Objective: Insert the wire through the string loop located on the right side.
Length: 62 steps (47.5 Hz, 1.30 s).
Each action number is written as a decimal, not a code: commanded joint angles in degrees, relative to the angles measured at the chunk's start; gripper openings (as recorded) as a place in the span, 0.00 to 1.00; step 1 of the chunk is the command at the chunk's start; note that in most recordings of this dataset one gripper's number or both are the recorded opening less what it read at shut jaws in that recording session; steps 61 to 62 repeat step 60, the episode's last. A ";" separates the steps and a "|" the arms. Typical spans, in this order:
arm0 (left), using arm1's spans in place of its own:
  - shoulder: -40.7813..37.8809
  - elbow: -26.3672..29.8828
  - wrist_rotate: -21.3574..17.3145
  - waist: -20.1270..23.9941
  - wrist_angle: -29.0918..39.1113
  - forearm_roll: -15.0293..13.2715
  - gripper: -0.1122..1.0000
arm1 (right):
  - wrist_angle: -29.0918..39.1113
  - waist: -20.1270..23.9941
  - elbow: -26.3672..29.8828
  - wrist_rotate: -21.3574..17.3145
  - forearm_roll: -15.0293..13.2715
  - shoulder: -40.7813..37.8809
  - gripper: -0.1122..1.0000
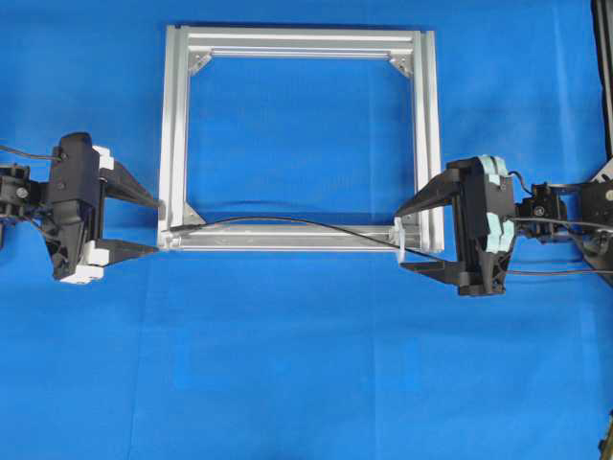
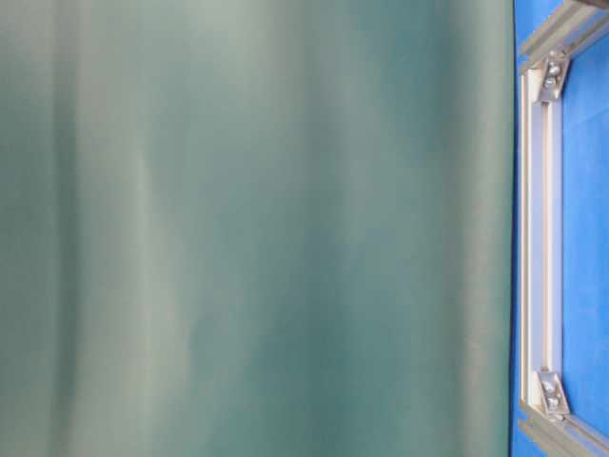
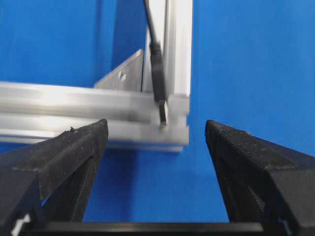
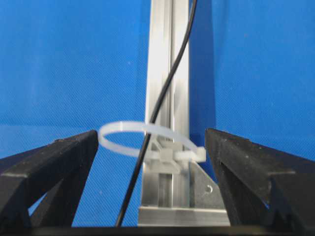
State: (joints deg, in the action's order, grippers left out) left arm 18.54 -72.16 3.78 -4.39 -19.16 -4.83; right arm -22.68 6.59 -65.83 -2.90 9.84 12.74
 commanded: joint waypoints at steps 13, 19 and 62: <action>6.59 4.83 -0.62 0.26 2.90 0.18 0.77 | 7.21 -0.62 2.20 0.35 -0.26 10.37 0.95; 8.88 6.33 -0.62 0.35 4.83 0.18 0.77 | 9.49 -0.97 2.20 0.44 -0.44 13.89 0.95; 10.46 7.03 -0.62 1.05 7.29 0.18 0.77 | 12.66 -1.41 2.29 0.53 -0.88 16.00 0.95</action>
